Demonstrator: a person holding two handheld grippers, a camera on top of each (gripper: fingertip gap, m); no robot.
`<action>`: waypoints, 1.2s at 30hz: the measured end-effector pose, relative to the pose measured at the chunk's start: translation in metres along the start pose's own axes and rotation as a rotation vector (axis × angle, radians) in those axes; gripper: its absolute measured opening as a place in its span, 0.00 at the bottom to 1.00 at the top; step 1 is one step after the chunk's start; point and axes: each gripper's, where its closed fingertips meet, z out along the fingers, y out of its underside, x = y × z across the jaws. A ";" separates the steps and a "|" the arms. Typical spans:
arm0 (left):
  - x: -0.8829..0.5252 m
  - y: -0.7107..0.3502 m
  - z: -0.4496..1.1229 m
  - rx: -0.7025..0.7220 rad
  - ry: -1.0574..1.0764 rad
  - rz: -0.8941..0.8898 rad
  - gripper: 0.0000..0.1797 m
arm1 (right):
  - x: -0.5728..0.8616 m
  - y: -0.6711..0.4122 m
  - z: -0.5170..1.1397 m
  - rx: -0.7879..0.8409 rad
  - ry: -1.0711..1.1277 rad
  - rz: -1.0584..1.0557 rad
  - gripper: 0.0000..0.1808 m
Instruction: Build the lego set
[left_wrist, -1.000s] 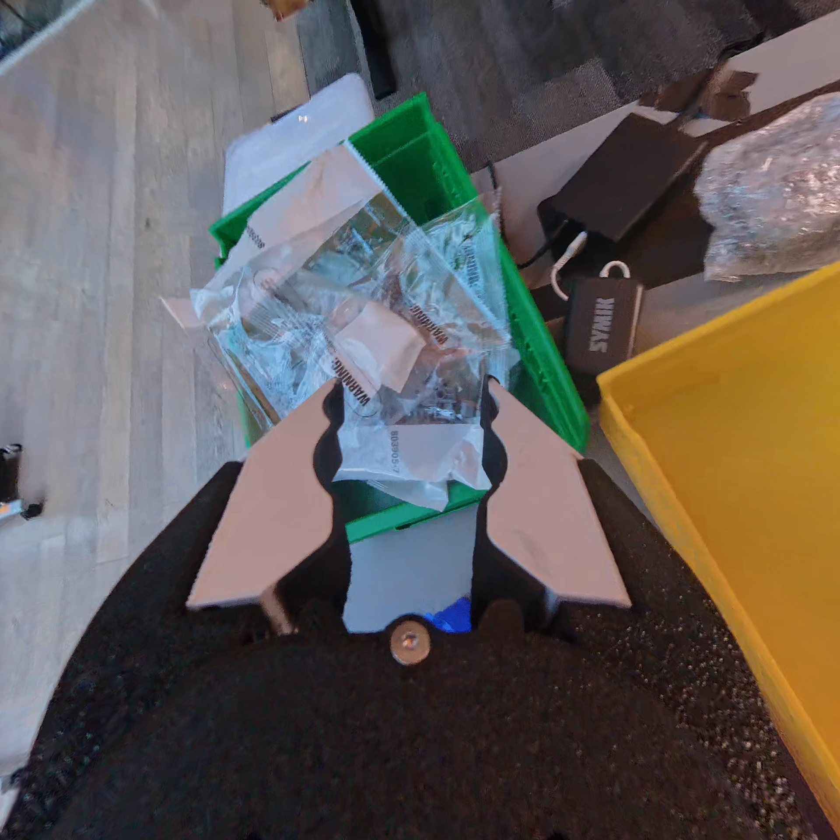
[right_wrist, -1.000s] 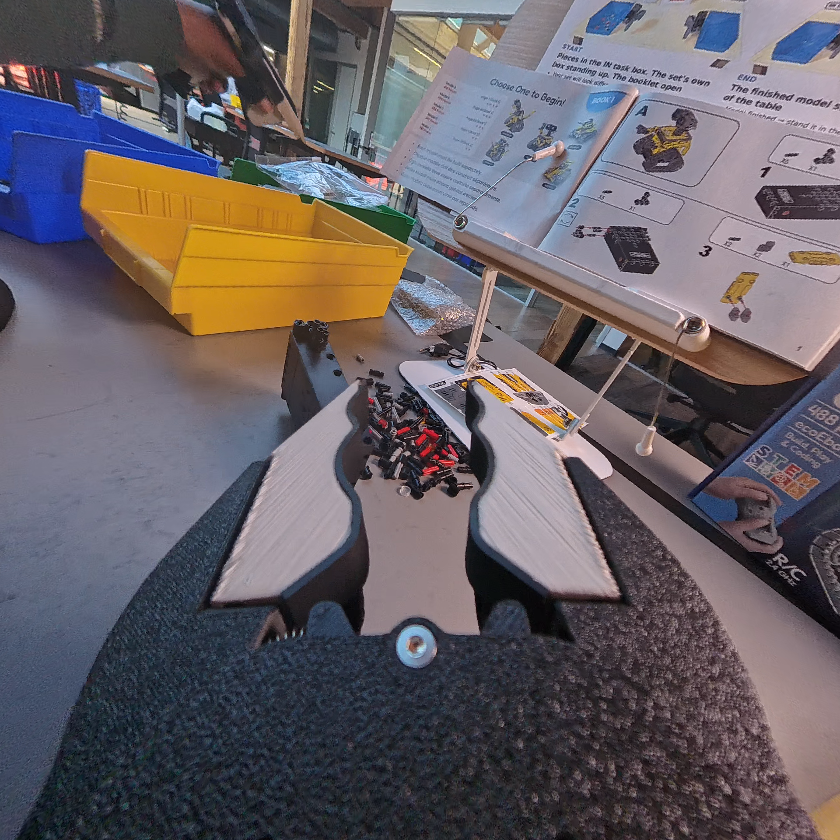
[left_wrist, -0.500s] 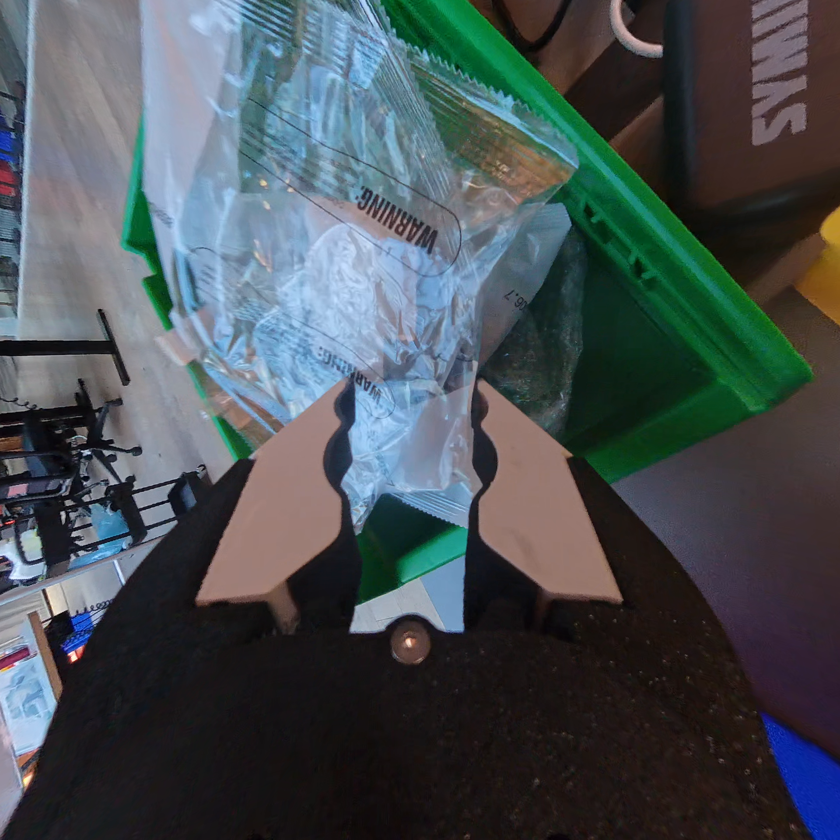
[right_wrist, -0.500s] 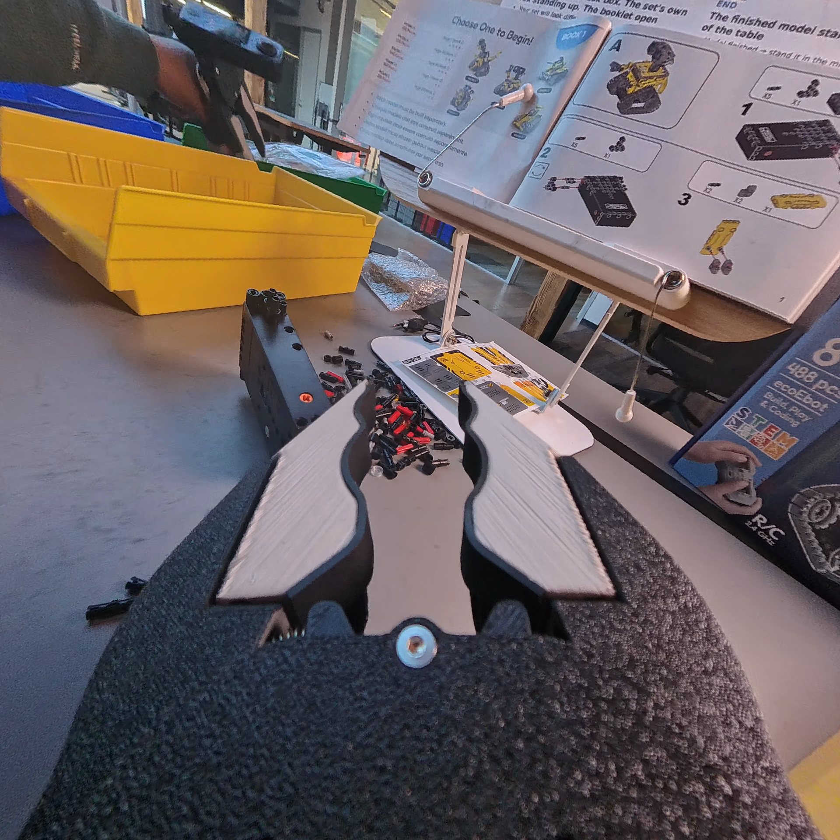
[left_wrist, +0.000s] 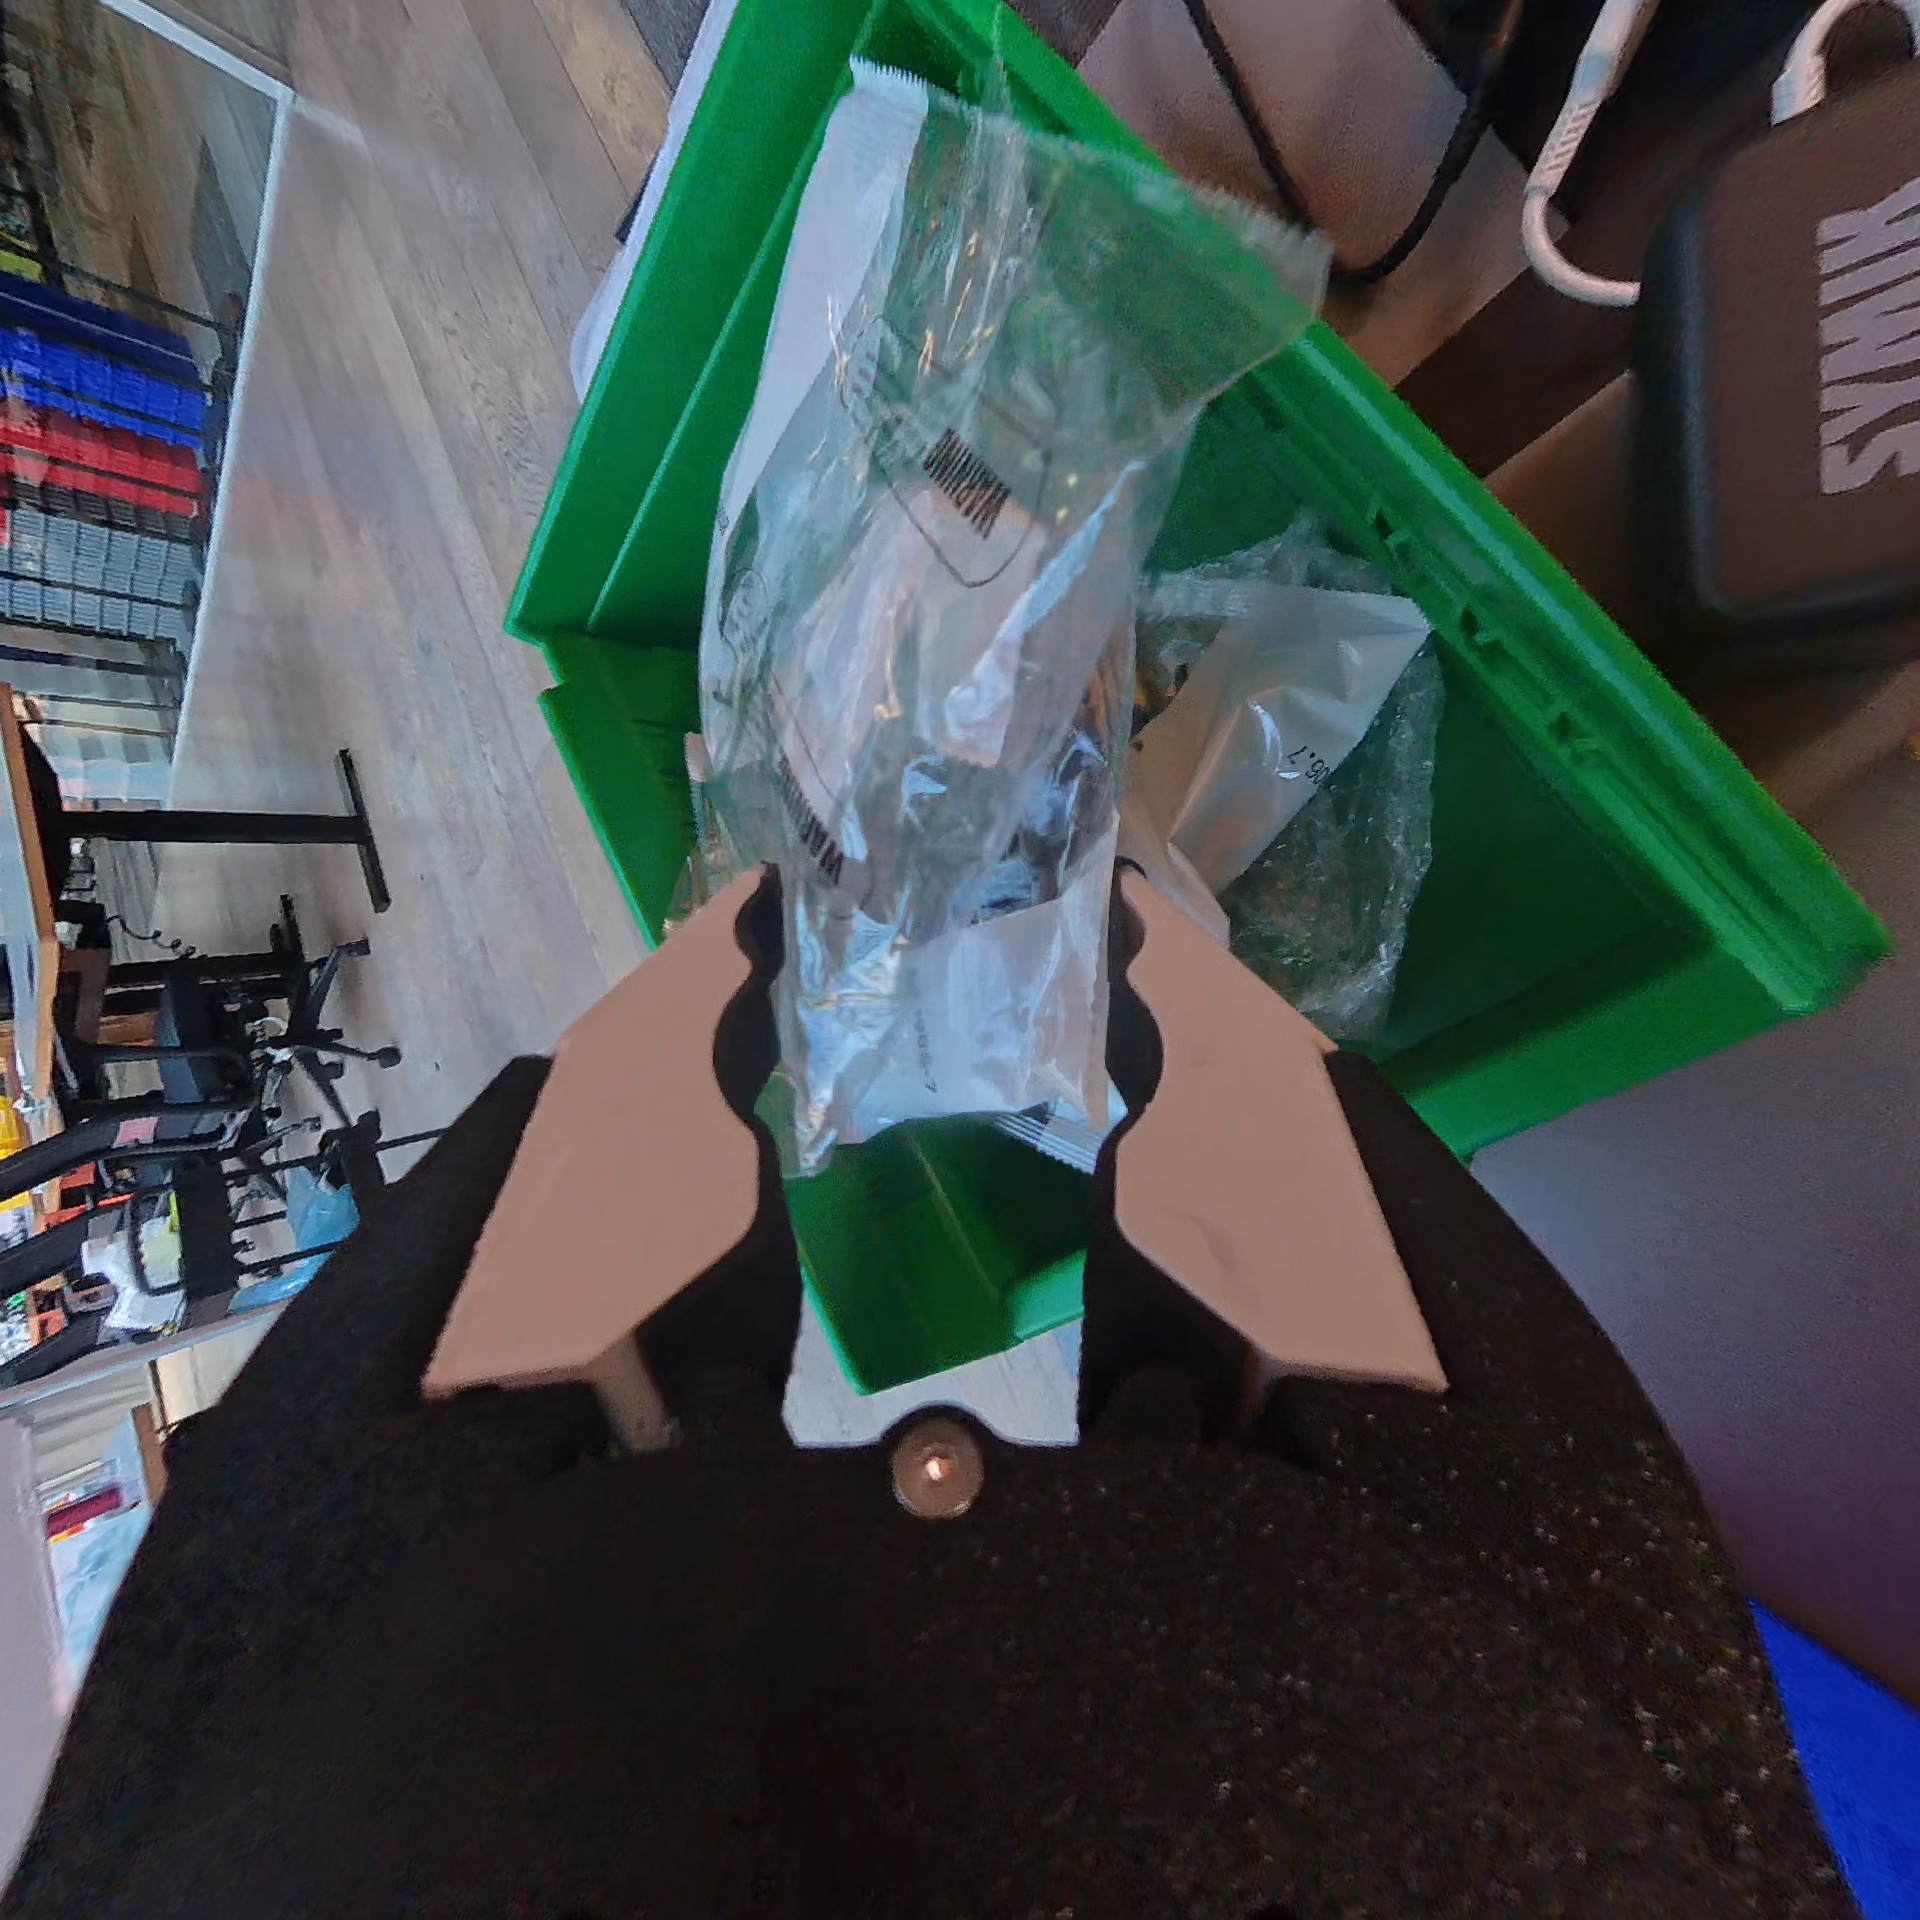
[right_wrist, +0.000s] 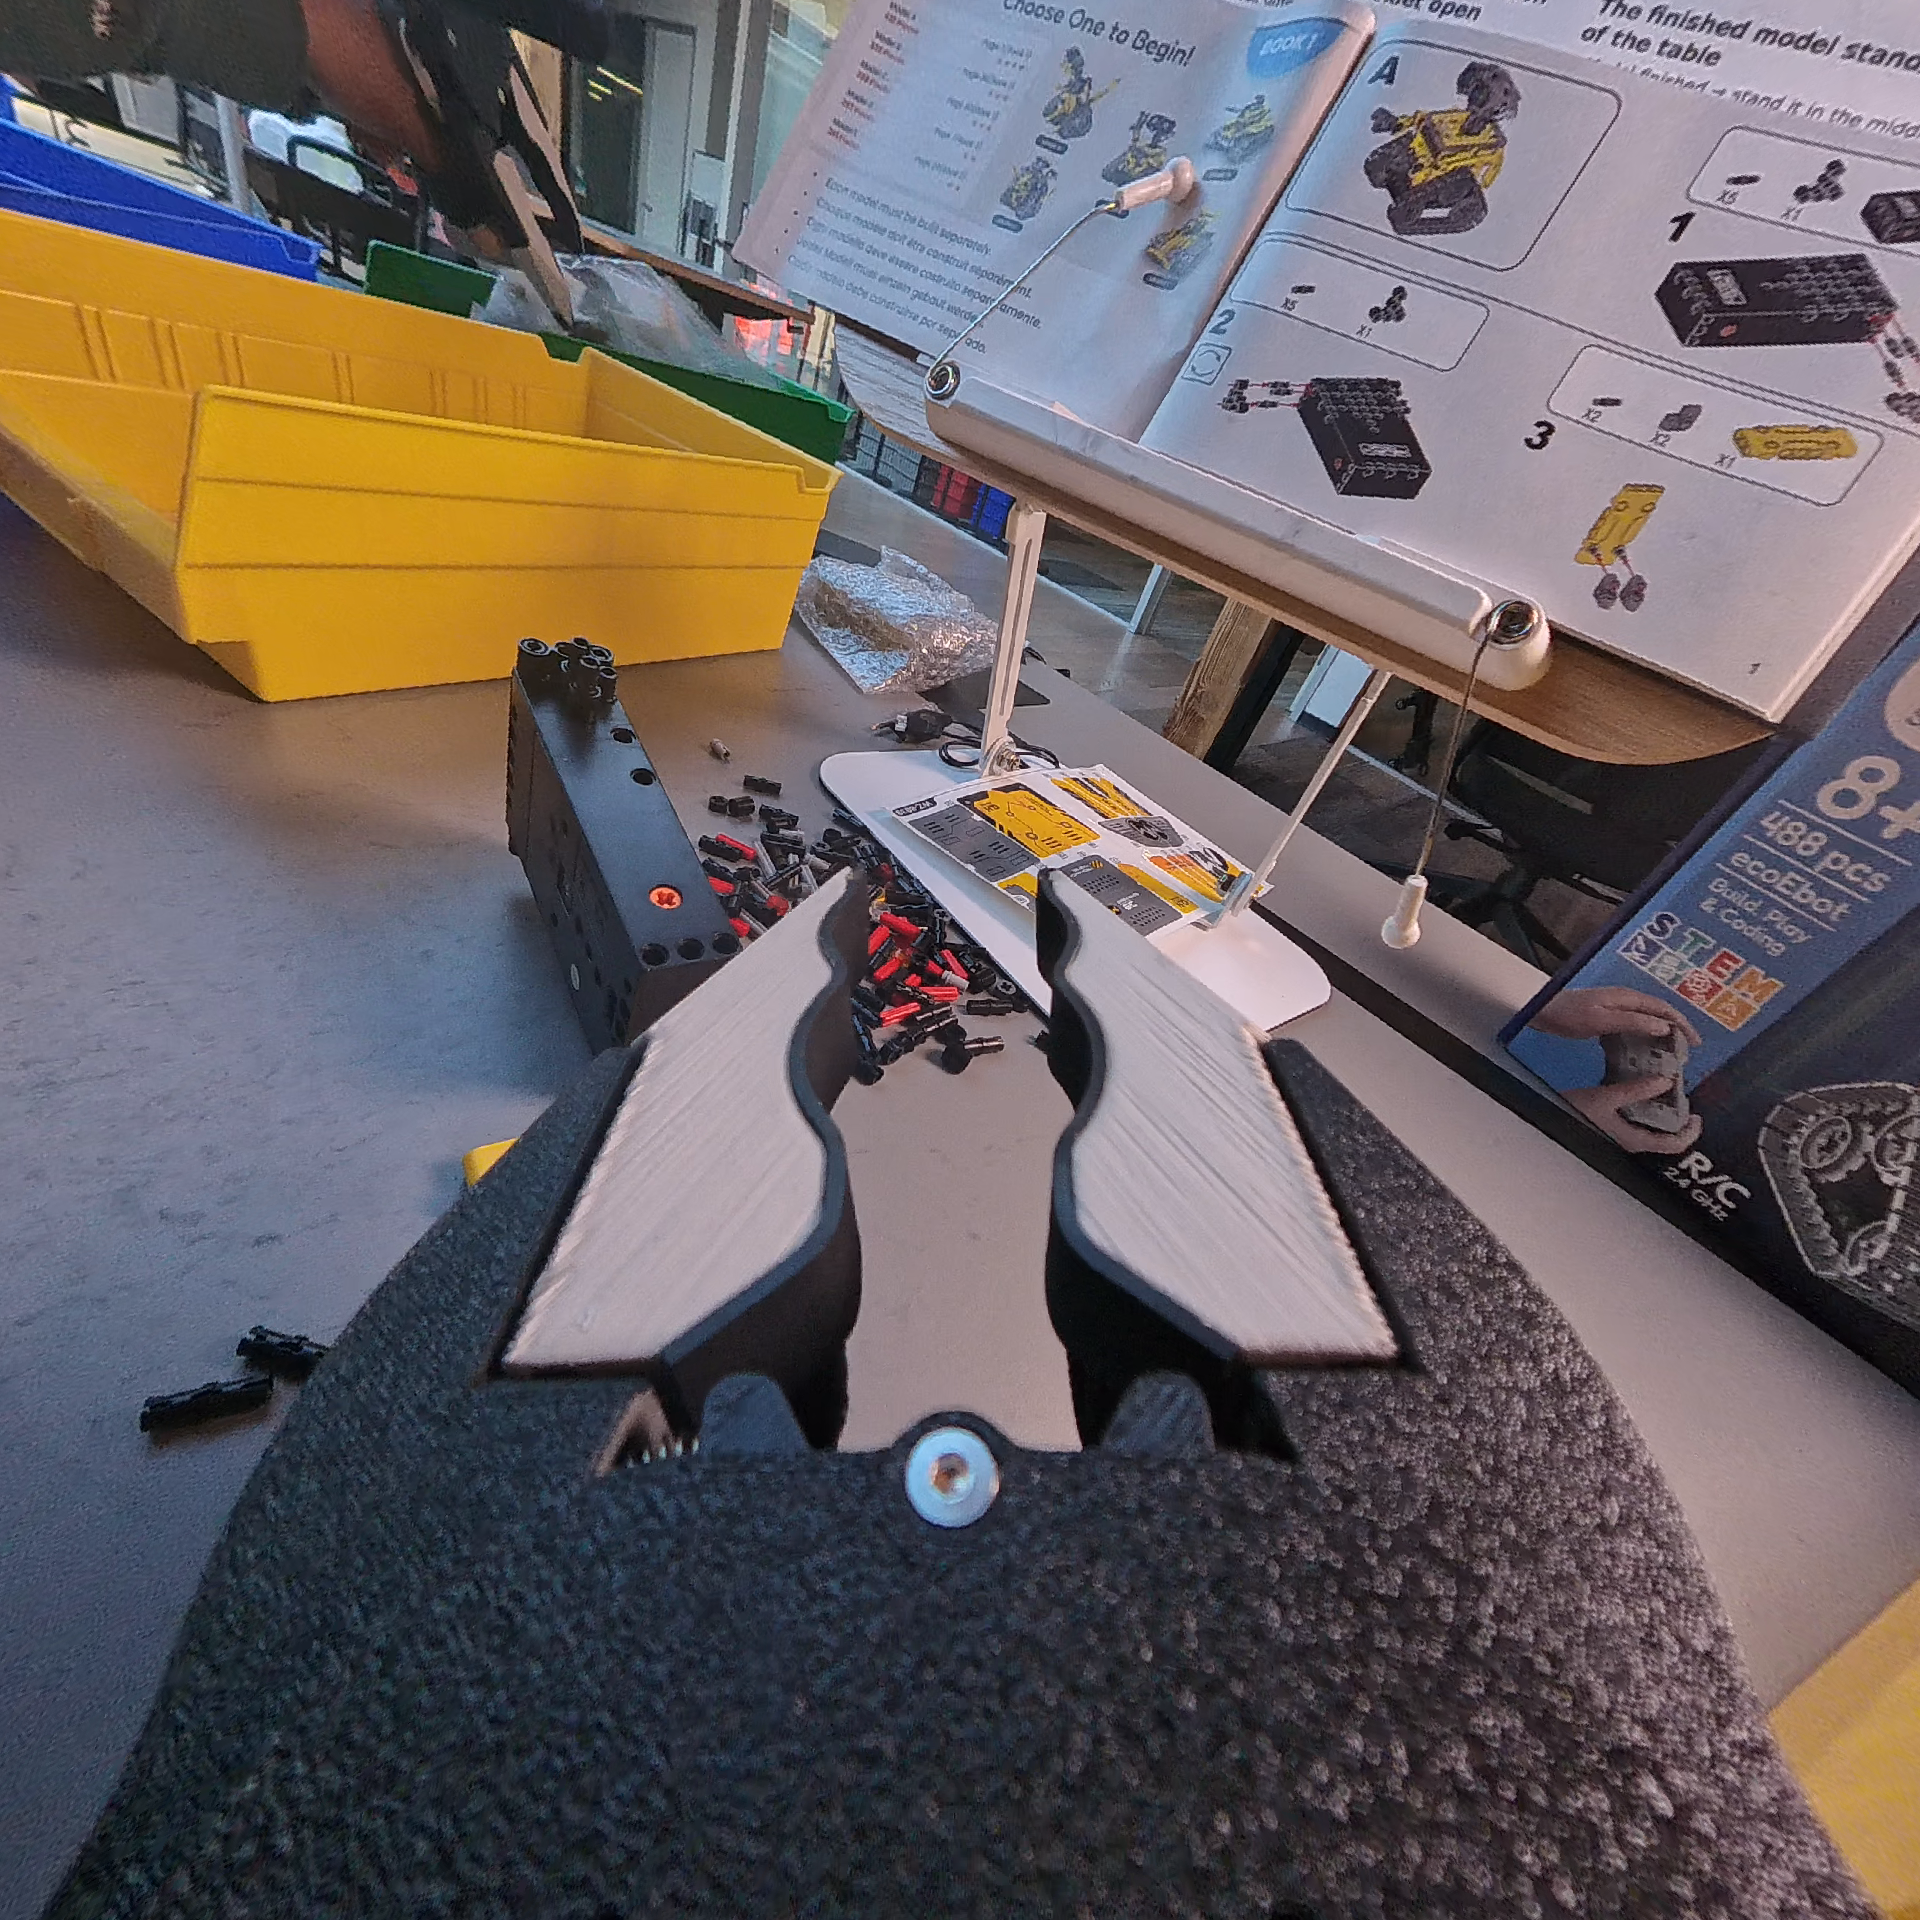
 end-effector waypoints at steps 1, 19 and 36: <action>0.003 -0.004 -0.004 0.027 0.015 -0.008 0.35 | 0.000 0.000 0.000 0.000 0.001 0.000 0.17; 0.064 0.072 -0.027 -0.193 0.260 0.288 0.19 | -0.001 0.002 0.002 -0.017 0.002 -0.012 0.15; 0.029 0.022 -0.068 -0.001 0.289 0.294 0.00 | 0.000 0.003 0.001 -0.023 0.004 -0.016 0.15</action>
